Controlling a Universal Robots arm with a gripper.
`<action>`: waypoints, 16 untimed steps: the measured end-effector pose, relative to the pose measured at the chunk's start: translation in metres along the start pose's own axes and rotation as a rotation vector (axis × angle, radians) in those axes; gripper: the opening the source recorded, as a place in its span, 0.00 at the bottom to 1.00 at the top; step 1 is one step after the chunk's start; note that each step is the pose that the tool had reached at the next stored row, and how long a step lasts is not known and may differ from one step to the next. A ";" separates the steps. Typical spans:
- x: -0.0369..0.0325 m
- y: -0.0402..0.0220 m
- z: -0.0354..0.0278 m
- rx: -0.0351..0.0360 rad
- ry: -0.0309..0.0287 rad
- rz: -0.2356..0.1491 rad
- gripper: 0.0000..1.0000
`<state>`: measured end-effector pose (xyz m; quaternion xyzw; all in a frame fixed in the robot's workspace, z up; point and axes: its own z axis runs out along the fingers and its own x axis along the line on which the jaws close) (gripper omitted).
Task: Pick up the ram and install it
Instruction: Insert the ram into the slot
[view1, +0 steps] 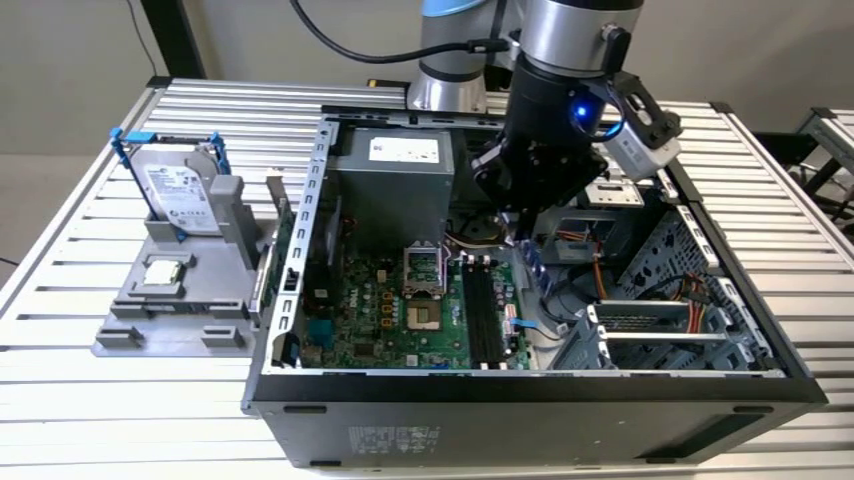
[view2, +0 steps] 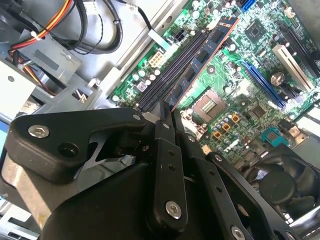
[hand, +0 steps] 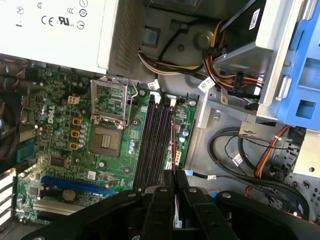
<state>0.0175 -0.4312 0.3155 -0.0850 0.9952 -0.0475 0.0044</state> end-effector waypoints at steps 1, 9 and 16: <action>0.0000 0.0002 0.0003 0.0013 0.0002 0.000 0.00; -0.0003 0.0021 0.0028 0.0117 0.0020 0.000 0.00; -0.0006 0.0038 0.0048 0.0238 0.0041 0.000 0.00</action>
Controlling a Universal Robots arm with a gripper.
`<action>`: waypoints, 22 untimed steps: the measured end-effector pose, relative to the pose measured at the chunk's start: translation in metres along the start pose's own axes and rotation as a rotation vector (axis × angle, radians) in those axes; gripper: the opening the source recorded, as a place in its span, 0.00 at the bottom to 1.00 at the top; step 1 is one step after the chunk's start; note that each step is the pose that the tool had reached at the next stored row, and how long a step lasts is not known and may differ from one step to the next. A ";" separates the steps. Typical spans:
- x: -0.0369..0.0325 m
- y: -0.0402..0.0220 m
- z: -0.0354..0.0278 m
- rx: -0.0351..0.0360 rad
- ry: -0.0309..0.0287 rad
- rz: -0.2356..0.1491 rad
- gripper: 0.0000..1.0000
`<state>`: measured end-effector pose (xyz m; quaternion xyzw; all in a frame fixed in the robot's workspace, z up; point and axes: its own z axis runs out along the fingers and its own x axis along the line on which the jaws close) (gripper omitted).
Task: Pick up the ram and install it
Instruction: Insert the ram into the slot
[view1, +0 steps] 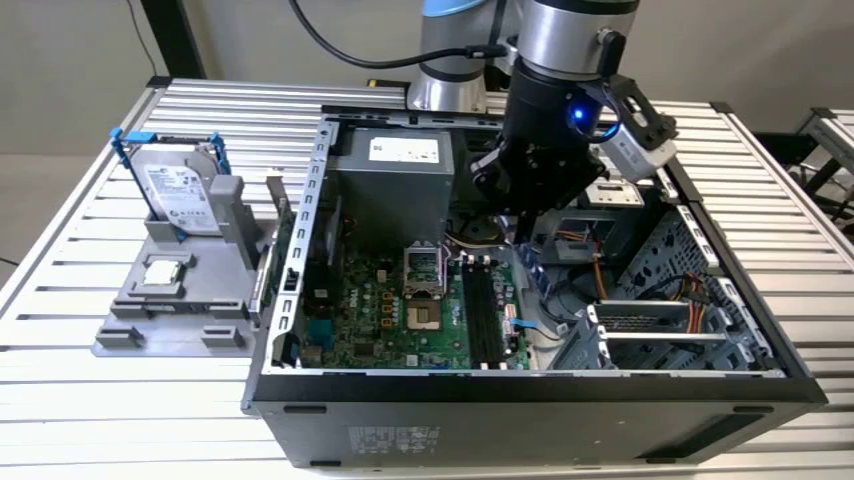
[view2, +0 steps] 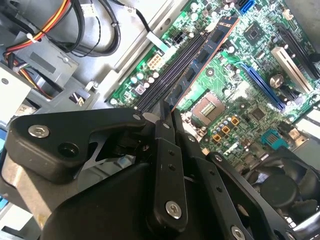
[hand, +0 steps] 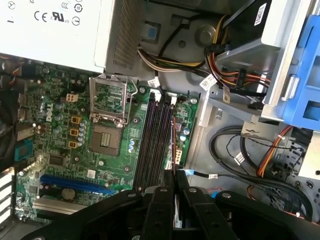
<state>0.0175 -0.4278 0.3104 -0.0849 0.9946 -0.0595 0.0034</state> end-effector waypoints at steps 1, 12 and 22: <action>0.0000 0.0004 0.0002 0.0025 0.0005 0.000 0.00; -0.0004 0.0023 0.0028 0.0257 0.0046 -0.001 0.00; -0.0004 0.0026 0.0048 0.0309 0.0055 -0.001 0.00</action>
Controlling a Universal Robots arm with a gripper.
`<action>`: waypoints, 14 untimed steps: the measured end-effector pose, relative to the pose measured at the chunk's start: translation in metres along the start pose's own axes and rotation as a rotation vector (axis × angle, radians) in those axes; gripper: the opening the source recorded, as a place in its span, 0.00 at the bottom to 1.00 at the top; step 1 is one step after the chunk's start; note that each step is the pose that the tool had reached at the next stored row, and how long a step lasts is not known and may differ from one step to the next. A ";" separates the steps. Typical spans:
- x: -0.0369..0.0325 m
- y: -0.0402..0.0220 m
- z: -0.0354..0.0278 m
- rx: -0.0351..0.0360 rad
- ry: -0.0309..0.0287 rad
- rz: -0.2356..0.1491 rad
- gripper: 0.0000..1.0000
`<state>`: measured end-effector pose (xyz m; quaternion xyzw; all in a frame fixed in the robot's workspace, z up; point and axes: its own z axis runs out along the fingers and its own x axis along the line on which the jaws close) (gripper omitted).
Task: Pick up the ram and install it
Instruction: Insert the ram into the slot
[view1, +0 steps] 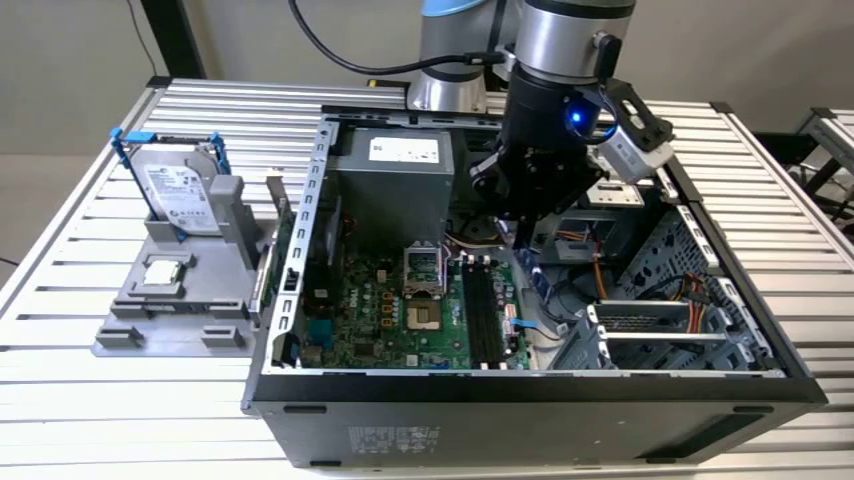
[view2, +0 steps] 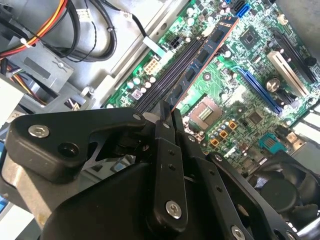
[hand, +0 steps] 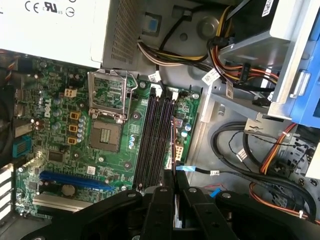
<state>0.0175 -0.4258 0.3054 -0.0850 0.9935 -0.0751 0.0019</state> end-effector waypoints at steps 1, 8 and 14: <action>0.0000 0.0000 0.0000 -0.0001 -0.0001 0.000 0.00; 0.0000 0.0000 0.0001 -0.0006 -0.0003 0.000 0.00; -0.0001 0.0010 0.0042 -0.0013 0.0032 0.024 0.00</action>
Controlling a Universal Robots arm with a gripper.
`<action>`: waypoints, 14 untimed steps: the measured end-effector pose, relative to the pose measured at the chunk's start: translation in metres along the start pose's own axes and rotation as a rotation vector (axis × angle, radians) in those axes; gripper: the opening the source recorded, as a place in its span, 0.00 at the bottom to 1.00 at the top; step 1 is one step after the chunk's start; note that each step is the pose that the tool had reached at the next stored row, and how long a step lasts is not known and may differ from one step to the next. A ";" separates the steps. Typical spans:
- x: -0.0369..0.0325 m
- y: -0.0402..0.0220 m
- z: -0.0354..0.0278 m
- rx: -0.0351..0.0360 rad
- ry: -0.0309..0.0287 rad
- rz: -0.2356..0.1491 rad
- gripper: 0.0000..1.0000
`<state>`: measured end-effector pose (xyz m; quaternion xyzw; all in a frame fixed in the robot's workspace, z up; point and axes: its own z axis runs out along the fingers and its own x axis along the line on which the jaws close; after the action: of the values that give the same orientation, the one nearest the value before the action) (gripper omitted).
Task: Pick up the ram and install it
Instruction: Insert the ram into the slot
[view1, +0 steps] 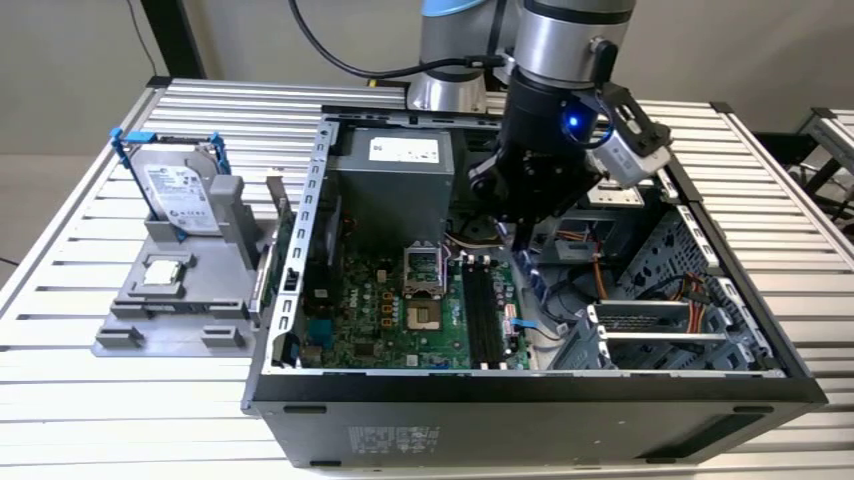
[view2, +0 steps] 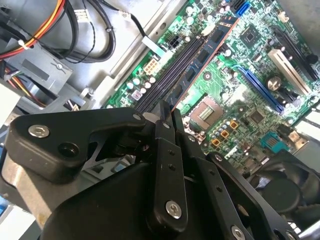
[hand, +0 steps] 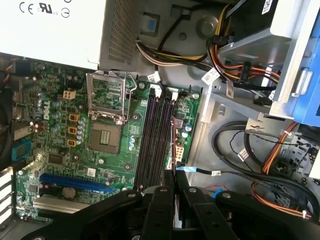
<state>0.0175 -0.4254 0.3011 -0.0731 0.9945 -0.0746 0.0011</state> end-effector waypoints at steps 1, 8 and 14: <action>0.0000 0.0003 0.0008 -0.0001 0.0007 0.005 0.00; -0.0001 0.0007 0.0034 0.0005 0.0050 0.032 0.00; -0.0001 0.0010 0.0048 0.0032 0.0068 0.042 0.00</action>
<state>0.0175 -0.4252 0.2962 -0.0517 0.9957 -0.0764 -0.0005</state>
